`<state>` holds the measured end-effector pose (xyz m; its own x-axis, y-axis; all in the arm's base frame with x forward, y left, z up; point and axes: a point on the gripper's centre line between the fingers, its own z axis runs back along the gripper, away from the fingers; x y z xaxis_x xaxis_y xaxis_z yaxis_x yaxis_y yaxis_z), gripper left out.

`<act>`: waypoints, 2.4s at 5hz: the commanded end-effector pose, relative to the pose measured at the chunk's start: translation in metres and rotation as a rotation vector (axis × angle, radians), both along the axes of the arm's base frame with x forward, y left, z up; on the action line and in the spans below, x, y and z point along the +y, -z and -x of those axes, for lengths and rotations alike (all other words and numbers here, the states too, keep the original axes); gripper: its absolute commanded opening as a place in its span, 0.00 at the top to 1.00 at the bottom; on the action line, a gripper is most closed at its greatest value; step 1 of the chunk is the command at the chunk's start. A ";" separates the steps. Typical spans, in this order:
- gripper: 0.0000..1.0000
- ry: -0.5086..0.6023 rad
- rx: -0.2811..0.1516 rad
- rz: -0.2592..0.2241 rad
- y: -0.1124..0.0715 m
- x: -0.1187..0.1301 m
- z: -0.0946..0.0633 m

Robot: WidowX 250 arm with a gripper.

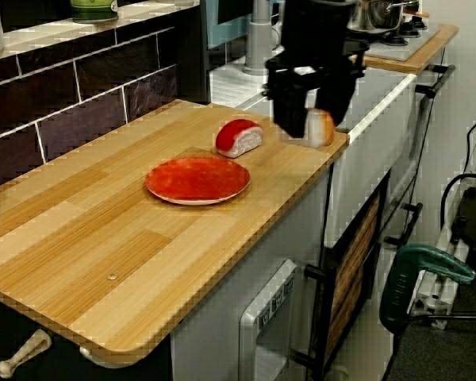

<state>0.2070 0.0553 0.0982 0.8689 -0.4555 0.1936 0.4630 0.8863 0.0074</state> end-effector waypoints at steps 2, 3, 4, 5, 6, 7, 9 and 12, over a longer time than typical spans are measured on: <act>1.00 -0.022 -0.115 -0.042 0.003 -0.053 -0.010; 1.00 0.017 -0.125 -0.010 0.001 -0.069 -0.016; 1.00 0.139 -0.005 0.117 0.002 -0.088 -0.020; 1.00 0.158 0.062 0.146 0.010 -0.101 -0.029; 1.00 0.145 0.081 0.130 0.031 -0.109 -0.039; 1.00 0.133 0.102 0.110 0.054 -0.114 -0.046; 1.00 0.098 0.124 0.111 0.061 -0.105 -0.054; 0.00 0.012 0.138 0.092 0.059 -0.081 -0.049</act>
